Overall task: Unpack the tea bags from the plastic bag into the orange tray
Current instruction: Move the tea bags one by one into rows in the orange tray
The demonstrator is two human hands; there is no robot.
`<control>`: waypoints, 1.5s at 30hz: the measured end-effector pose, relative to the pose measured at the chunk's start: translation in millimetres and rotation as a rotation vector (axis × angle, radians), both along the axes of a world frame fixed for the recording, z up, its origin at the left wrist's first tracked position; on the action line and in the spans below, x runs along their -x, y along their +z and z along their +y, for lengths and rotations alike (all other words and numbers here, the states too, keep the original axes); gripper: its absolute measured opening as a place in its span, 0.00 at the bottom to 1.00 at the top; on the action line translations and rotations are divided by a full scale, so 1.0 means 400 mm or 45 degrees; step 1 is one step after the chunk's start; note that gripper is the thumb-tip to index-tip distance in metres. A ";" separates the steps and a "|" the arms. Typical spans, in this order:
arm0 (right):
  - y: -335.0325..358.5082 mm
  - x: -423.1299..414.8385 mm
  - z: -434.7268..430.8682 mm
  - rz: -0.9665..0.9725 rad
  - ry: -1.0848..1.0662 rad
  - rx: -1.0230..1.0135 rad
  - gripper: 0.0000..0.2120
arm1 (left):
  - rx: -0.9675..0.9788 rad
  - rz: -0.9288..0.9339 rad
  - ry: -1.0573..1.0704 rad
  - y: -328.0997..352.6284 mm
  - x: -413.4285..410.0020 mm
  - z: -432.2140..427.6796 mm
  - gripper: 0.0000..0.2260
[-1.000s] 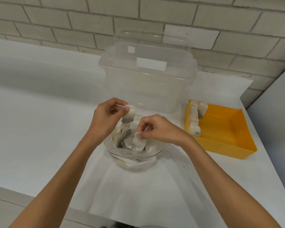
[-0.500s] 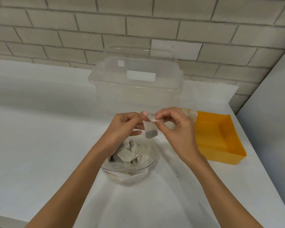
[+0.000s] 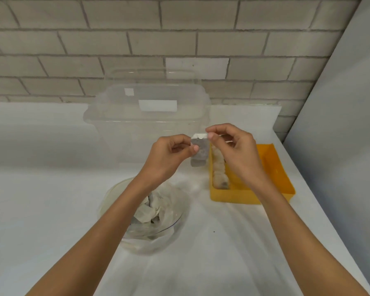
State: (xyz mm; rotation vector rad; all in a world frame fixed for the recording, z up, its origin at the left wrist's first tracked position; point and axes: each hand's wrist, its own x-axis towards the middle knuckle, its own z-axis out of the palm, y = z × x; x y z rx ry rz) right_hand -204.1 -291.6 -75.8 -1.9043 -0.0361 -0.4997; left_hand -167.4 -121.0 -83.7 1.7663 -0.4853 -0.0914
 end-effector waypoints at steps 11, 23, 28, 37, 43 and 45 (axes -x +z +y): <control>0.025 -0.039 -0.197 0.050 -0.114 -0.019 0.03 | -0.123 -0.153 -0.060 0.018 -0.062 -0.131 0.04; -0.210 -0.193 -0.263 0.562 -0.315 0.310 0.06 | -0.176 -0.114 -0.031 0.005 -0.082 -0.173 0.05; -0.225 -0.215 -0.248 0.569 -0.346 0.243 0.07 | -0.163 -0.073 -0.010 -0.008 -0.086 -0.161 0.04; -0.238 -0.221 -0.233 0.503 -0.407 0.168 0.05 | -0.233 -0.136 -0.001 -0.032 -0.075 -0.168 0.04; -0.233 -0.205 -0.255 0.538 -0.377 0.199 0.08 | -0.273 -0.119 -0.080 -0.049 -0.080 -0.213 0.03; -0.215 -0.189 -0.270 0.540 -0.406 0.201 0.10 | -0.318 -0.130 -0.058 -0.054 -0.096 -0.232 0.04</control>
